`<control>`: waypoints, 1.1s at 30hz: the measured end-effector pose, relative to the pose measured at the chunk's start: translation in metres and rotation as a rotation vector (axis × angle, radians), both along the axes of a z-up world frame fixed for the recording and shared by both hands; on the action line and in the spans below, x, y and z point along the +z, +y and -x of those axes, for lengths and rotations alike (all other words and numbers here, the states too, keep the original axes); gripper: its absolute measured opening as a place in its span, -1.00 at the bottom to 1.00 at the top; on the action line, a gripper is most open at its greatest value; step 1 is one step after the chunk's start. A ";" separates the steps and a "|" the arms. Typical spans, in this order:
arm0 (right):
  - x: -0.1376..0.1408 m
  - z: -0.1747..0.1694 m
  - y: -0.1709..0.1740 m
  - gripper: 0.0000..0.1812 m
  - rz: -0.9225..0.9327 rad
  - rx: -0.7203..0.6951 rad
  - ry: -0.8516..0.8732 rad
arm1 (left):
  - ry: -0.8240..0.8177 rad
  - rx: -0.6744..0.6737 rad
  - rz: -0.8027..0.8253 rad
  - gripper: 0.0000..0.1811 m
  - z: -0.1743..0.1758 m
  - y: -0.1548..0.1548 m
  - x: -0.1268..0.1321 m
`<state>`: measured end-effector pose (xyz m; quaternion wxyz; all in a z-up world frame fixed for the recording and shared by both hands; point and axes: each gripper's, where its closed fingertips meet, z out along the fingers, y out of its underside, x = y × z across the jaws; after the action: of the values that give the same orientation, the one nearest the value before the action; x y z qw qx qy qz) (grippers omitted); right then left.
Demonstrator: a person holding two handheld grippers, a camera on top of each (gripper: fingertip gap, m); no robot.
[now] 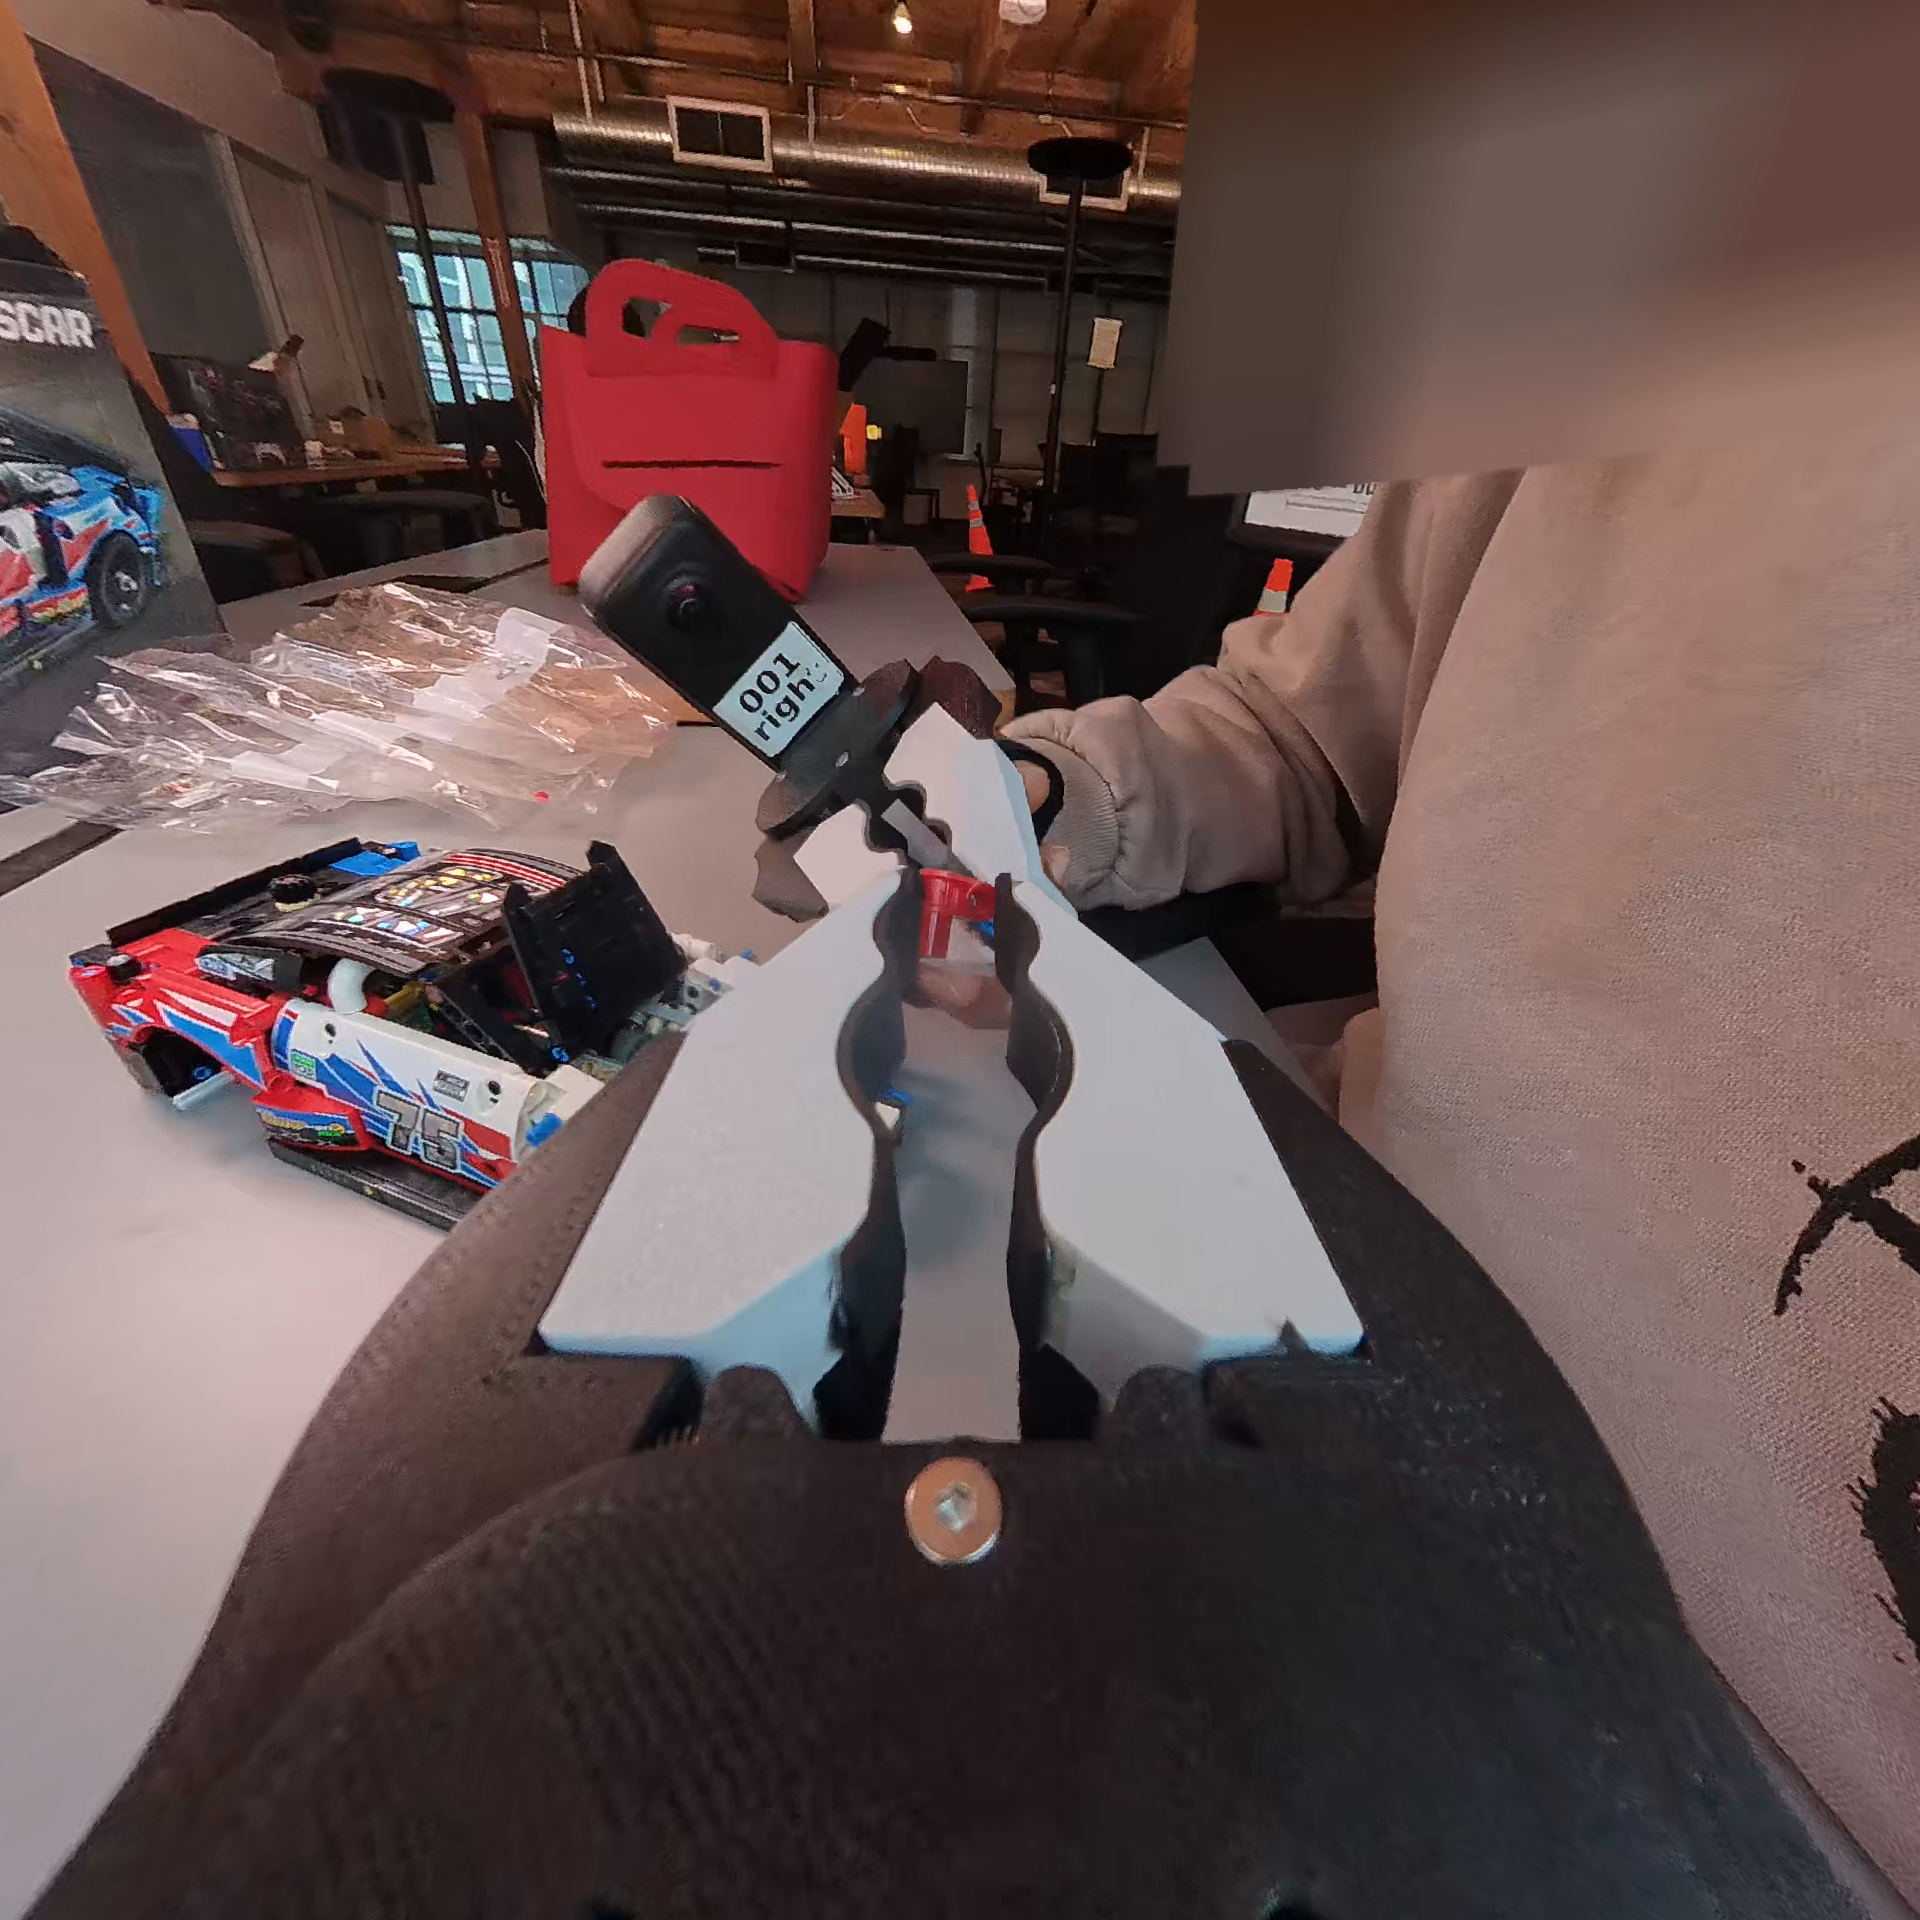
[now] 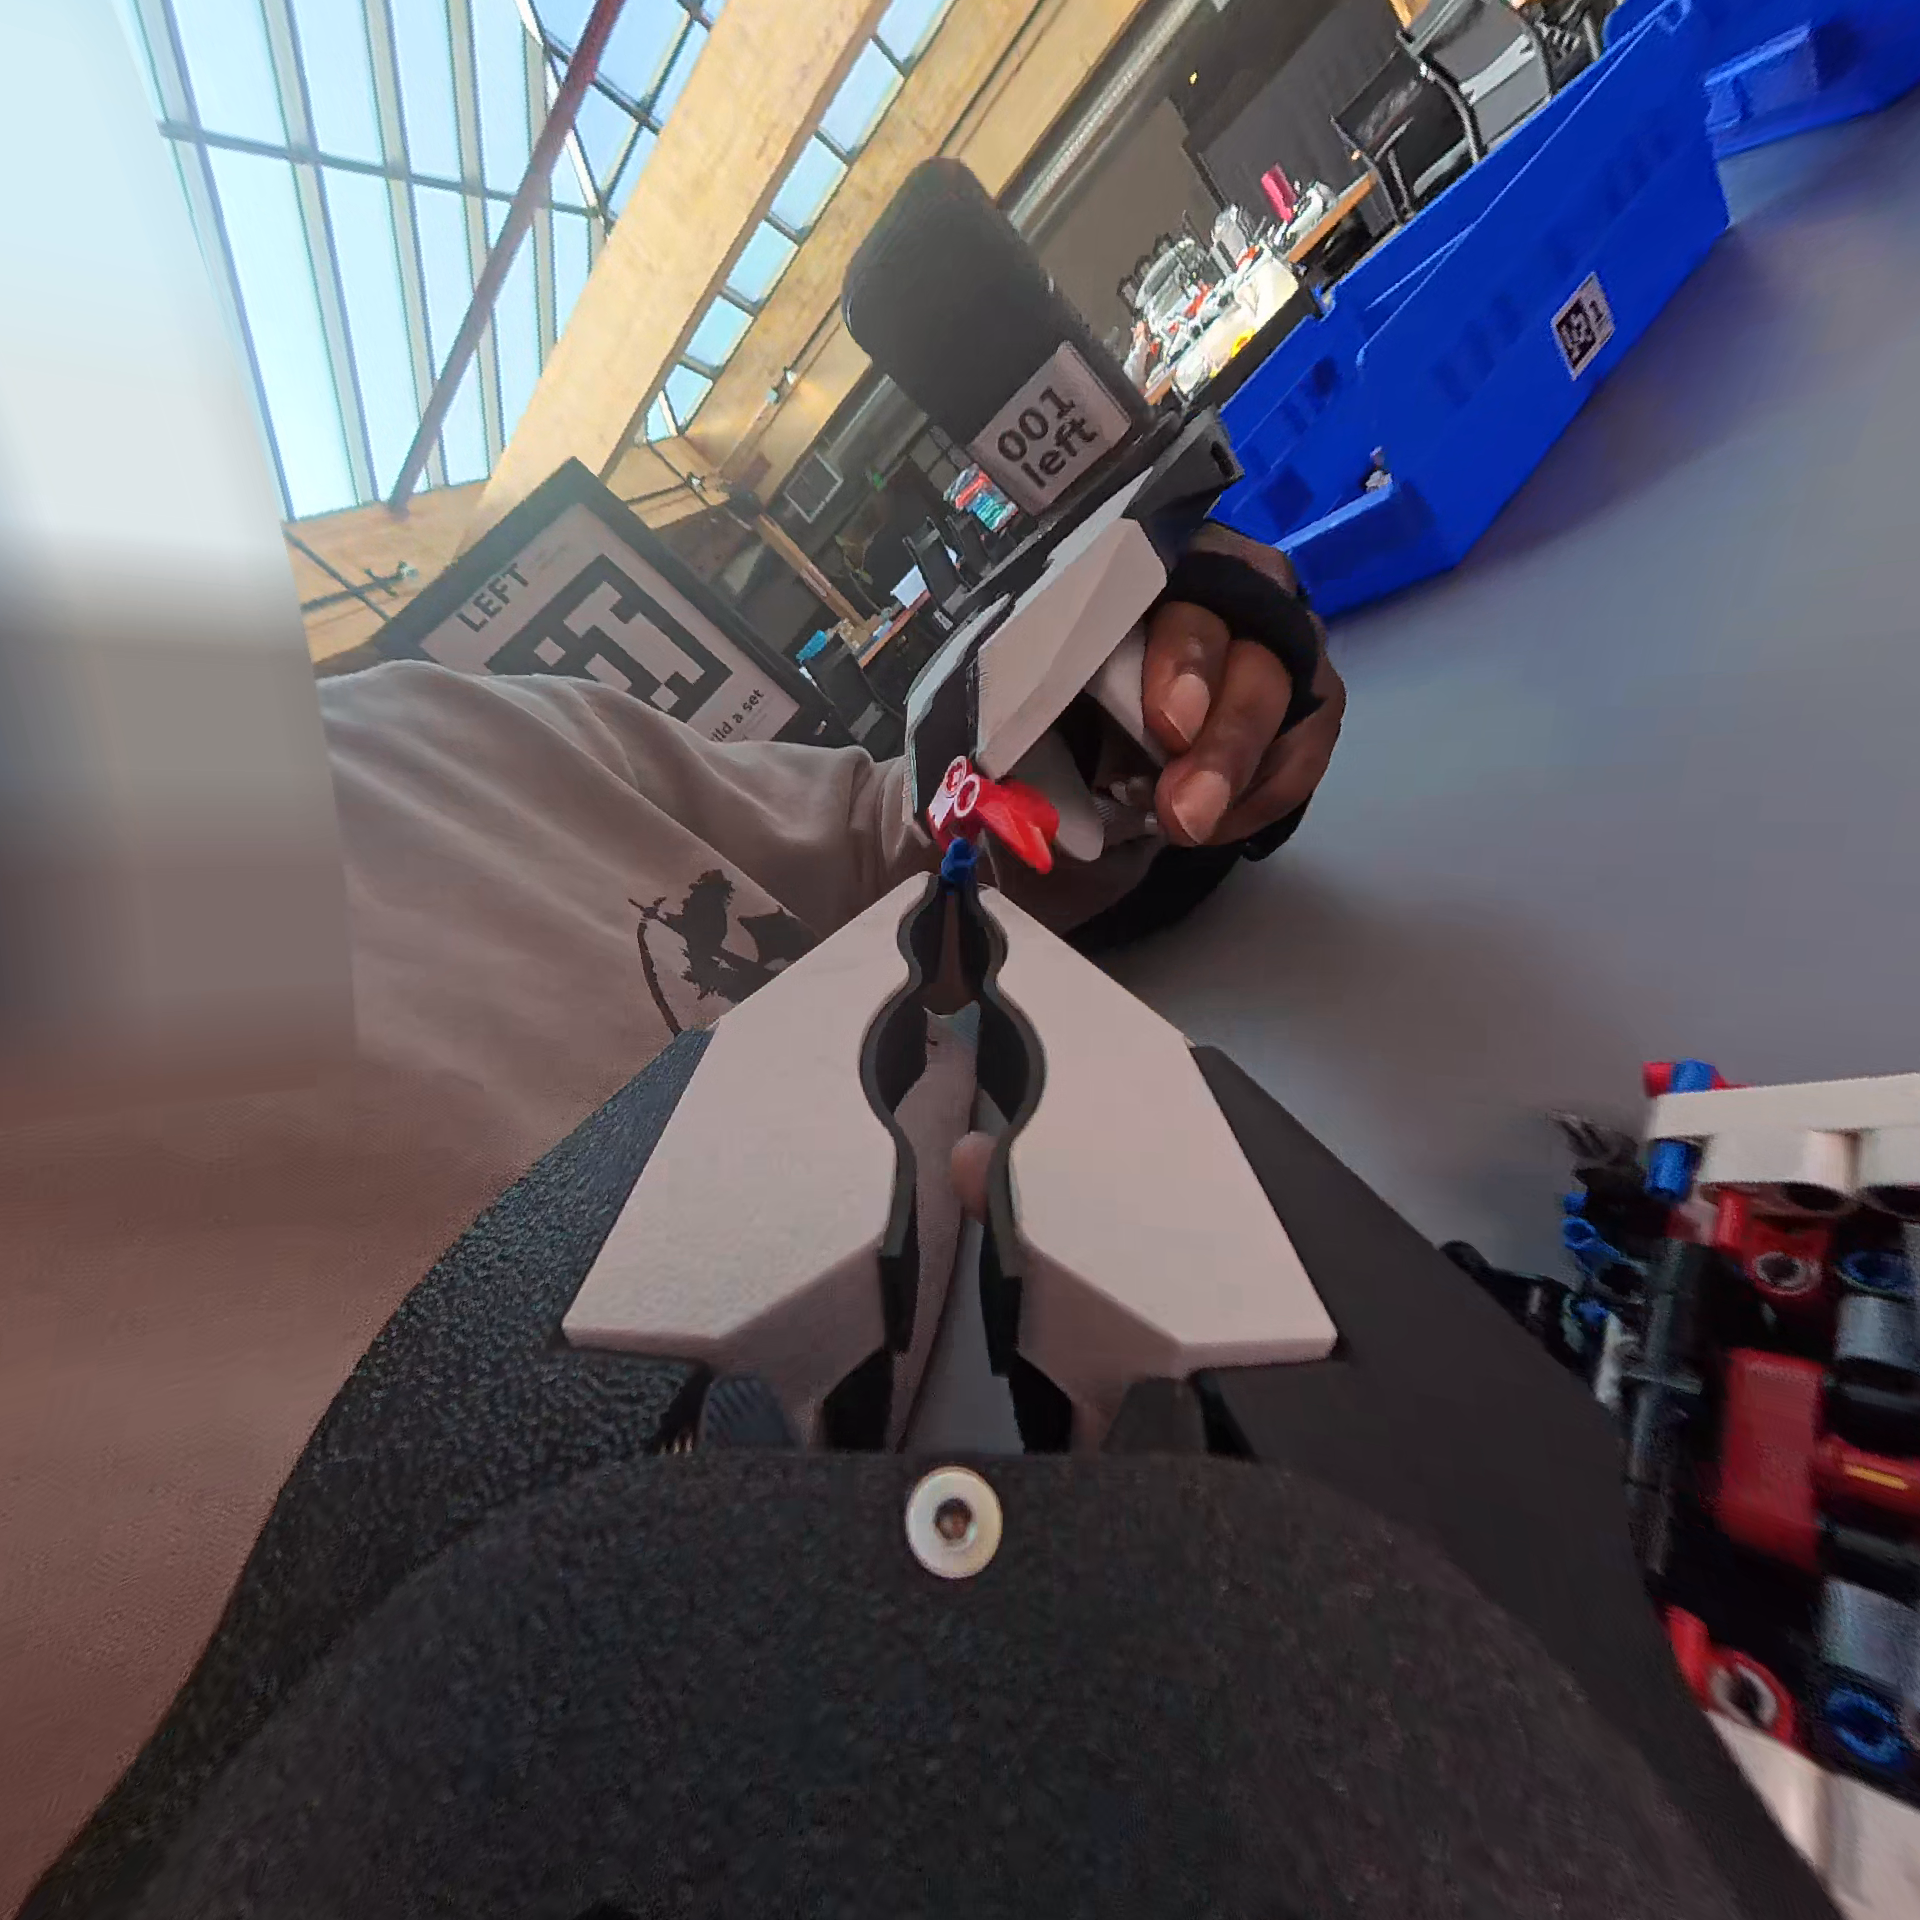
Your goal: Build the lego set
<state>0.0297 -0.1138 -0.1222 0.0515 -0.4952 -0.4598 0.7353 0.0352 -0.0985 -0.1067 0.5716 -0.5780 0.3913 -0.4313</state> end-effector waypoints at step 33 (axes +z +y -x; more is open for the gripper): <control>0.028 -0.039 0.122 -0.99 -0.430 -0.521 -0.038 | 0.085 0.441 0.145 -1.00 0.051 0.064 -0.035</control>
<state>0.0686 0.0078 -0.0938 0.3322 -0.5874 -0.4632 0.5745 -0.0154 -0.0349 -0.1415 0.5920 -0.7068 0.2472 -0.2982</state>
